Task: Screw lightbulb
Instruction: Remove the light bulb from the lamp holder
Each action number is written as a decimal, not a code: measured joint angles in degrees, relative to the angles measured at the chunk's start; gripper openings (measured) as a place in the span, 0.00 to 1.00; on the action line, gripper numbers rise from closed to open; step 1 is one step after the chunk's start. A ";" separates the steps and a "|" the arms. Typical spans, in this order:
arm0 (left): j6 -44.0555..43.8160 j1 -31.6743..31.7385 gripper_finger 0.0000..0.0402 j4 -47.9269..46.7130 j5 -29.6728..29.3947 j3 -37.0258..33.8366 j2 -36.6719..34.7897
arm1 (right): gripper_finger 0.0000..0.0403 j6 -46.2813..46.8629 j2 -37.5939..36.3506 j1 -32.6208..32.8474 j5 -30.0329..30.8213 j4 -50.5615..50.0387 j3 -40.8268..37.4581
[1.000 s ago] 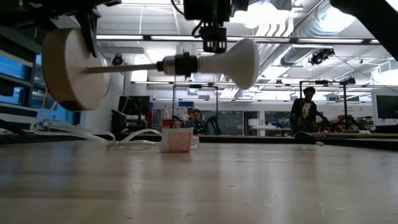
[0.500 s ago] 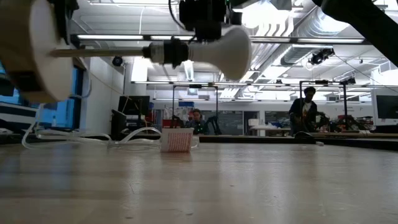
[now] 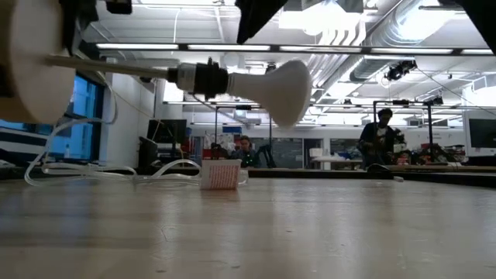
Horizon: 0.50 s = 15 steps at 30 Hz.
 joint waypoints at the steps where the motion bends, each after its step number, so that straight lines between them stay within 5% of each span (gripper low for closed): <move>1: 0.07 1.00 0.27 -0.08 0.10 0.00 -0.01 | 0.56 -0.18 0.15 1.21 1.58 0.16 0.00; 15: 1.42 7.28 0.27 -0.38 2.01 -0.02 -4.01 | 0.56 5.85 0.81 7.91 17.50 0.10 -8.70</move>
